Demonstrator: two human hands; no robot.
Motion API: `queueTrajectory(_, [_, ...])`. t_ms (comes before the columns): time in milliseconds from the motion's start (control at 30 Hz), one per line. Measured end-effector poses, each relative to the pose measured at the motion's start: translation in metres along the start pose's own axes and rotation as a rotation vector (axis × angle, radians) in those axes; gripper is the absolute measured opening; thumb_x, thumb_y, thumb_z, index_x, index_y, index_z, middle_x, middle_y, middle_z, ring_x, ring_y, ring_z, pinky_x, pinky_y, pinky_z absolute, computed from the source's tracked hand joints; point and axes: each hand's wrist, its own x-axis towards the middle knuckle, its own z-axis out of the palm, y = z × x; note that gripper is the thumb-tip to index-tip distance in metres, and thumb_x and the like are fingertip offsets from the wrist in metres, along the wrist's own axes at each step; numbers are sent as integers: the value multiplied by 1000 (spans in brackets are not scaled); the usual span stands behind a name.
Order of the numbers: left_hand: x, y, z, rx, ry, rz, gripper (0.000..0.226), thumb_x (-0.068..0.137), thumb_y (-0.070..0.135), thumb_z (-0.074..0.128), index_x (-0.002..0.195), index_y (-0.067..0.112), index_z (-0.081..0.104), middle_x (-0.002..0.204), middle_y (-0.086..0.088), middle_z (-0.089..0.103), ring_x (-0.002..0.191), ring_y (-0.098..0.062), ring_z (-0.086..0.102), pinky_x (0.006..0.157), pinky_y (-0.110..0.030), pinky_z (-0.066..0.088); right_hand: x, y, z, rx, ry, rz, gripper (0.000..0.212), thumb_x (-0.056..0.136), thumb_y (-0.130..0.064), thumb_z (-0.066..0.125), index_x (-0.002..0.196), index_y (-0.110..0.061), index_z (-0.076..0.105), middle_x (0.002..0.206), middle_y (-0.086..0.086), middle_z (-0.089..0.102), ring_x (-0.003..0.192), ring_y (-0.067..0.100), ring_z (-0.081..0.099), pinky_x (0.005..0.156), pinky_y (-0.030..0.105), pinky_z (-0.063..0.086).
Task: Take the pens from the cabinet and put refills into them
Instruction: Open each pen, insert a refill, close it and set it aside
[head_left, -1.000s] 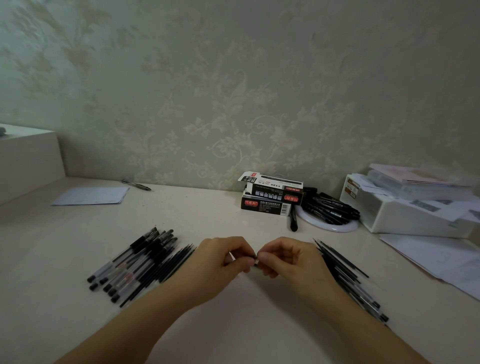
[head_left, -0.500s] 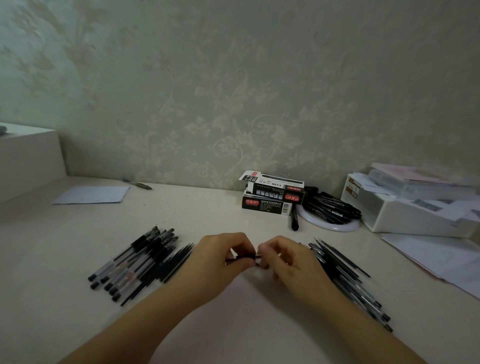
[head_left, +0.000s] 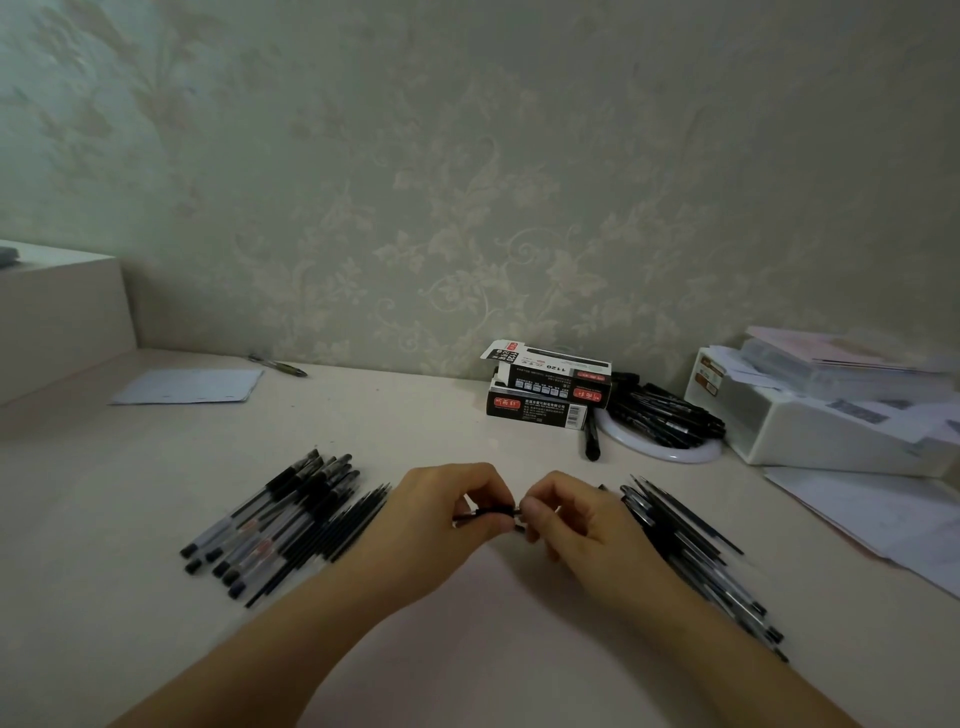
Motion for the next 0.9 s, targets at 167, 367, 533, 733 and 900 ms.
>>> queueTrajectory(167, [1,2,1,66,17,76,3,85,26,70,85,28,69,79,17,66,78,-2,59,68,-7,41,1,0,3,2,-11,9,27,100,-32,51,76,-24,58,62,-9,52,56,2,44,57,16,36])
queueTrajectory(367, [2,2,0,94,69,55,6,84,26,71,84,31,68,80,17,65,79,-2,58,69,-8,41,1,-4,7,99,78,58,35,101,-39,43,80,-22,65,72,-1,66,58,3,52,56,14,43])
queueTrajectory(533, [2,-5,-5,93,131,-73,7,85,24,70,82,30,67,78,19,64,79,2,55,68,-5,40,4,3,6,-361,212,-22,18,99,-33,52,103,-25,68,96,-11,60,79,-1,54,71,7,40])
queueTrajectory(733, [1,-10,-6,99,102,-132,5,84,24,70,82,28,69,75,19,64,76,5,56,67,-6,41,3,8,15,-536,75,-86,14,93,-35,61,105,-28,65,102,-17,55,96,3,47,83,15,41])
queueTrajectory(900, [2,-13,-7,128,70,-136,3,85,29,69,83,31,68,74,21,63,78,7,56,64,-5,41,3,8,6,-429,161,-58,3,96,-29,58,99,-31,59,96,-19,58,96,1,49,80,20,44])
